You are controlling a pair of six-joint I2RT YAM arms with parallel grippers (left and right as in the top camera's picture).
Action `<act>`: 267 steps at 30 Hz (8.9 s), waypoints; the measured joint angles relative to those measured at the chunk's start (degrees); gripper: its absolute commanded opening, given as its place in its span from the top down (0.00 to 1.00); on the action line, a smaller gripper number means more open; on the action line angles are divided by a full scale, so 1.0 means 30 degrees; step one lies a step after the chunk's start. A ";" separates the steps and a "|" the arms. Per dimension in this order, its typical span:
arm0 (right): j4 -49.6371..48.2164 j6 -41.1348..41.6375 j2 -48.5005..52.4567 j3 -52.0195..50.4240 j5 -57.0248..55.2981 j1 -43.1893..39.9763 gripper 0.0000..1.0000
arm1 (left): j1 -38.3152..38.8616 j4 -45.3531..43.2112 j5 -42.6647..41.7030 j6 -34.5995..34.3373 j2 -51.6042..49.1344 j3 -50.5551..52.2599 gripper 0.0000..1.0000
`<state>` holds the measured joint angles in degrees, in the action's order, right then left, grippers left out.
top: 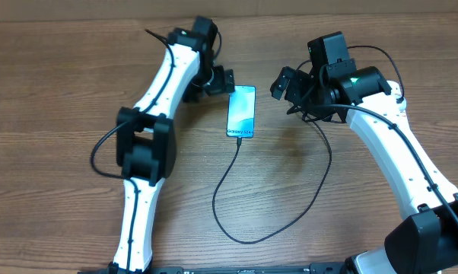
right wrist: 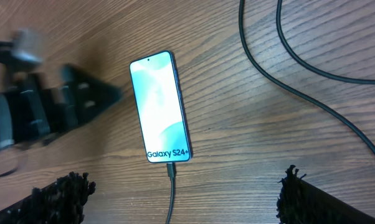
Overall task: Plug charger to phone and switch on socket
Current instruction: 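Open the left gripper and raise the left arm away from the phone, then move the right gripper over the white power strip's switch, then press the orange switch beside the plugged charger with the right gripper, then lift the right gripper up and away from the power strip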
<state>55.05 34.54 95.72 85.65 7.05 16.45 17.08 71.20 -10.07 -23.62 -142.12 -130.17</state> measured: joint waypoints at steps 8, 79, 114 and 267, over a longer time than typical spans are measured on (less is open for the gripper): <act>0.0007 -0.0015 0.0000 0.0000 0.0007 0.0000 0.00 | -0.0066 0.1756 0.5042 0.1421 0.6564 0.0080 0.00; 0.4561 -1.4892 0.7868 0.5173 0.7533 -1.7486 0.00 | -0.0073 0.1865 0.6601 0.1596 0.9406 -0.0029 0.00; 0.2084 -1.5008 0.9296 0.5166 0.7519 -1.5569 0.00 | -0.0073 0.1865 0.6601 0.1596 0.9406 -0.0029 0.00; 0.6870 -1.1570 -0.0561 0.4983 0.4058 -1.5591 0.00 | -0.0073 0.1865 0.6601 0.1596 0.9406 -0.0029 0.00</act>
<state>75.66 -0.16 94.04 100.60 19.22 -30.33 16.86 76.79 9.74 -18.83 -113.91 -130.26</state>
